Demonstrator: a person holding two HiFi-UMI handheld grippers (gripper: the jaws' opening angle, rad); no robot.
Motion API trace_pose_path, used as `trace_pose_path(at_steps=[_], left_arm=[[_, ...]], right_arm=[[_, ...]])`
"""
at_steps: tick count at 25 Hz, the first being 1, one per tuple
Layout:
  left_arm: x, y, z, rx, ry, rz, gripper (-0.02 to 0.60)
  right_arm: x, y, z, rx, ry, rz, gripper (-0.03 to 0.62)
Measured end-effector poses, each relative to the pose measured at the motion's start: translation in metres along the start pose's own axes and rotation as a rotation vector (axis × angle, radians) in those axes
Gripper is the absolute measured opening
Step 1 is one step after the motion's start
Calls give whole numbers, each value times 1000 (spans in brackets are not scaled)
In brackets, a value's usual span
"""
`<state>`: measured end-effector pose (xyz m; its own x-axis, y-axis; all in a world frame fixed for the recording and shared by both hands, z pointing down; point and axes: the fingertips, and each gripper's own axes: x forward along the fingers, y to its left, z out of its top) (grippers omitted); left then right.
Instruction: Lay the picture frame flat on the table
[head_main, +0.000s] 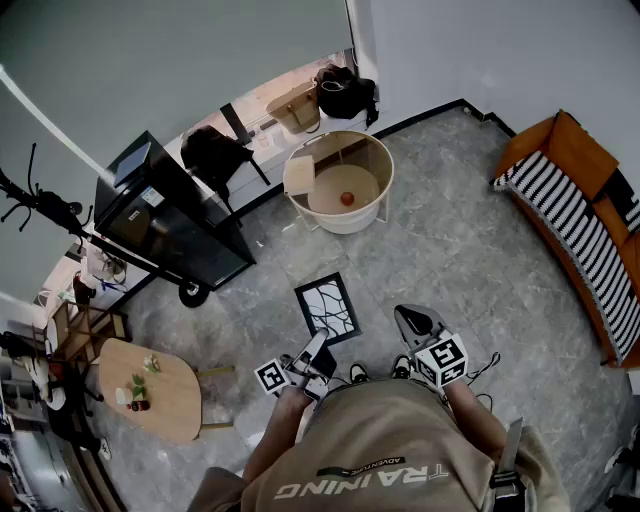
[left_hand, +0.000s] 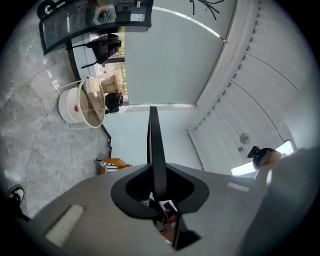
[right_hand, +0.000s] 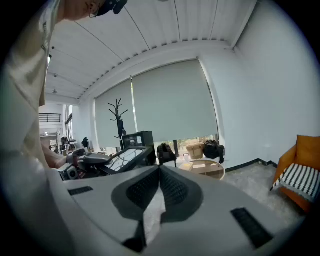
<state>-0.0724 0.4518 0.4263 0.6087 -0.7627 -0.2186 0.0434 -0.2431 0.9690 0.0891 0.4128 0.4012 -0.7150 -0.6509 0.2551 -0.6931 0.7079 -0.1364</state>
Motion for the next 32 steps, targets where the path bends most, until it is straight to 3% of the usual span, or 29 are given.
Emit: trace_pose_path(at_steps=[5, 16, 21, 27, 32], left_arm=[[-1, 6, 13, 4, 3, -1, 49], [-4, 25, 39, -7, 66, -10, 49], [-14, 36, 32, -75, 71, 6, 49], [-3, 50, 43, -76, 74, 49, 49], [33, 55, 68, -65, 46, 61, 49]], right_arm=[[12, 4, 4, -7, -11, 1, 9], [32, 7, 9, -17, -16, -90, 9], [20, 1, -3, -62, 28, -153, 9], [28, -41, -9, 8, 60, -184, 9], [63, -85, -17, 151, 25, -175, 9]])
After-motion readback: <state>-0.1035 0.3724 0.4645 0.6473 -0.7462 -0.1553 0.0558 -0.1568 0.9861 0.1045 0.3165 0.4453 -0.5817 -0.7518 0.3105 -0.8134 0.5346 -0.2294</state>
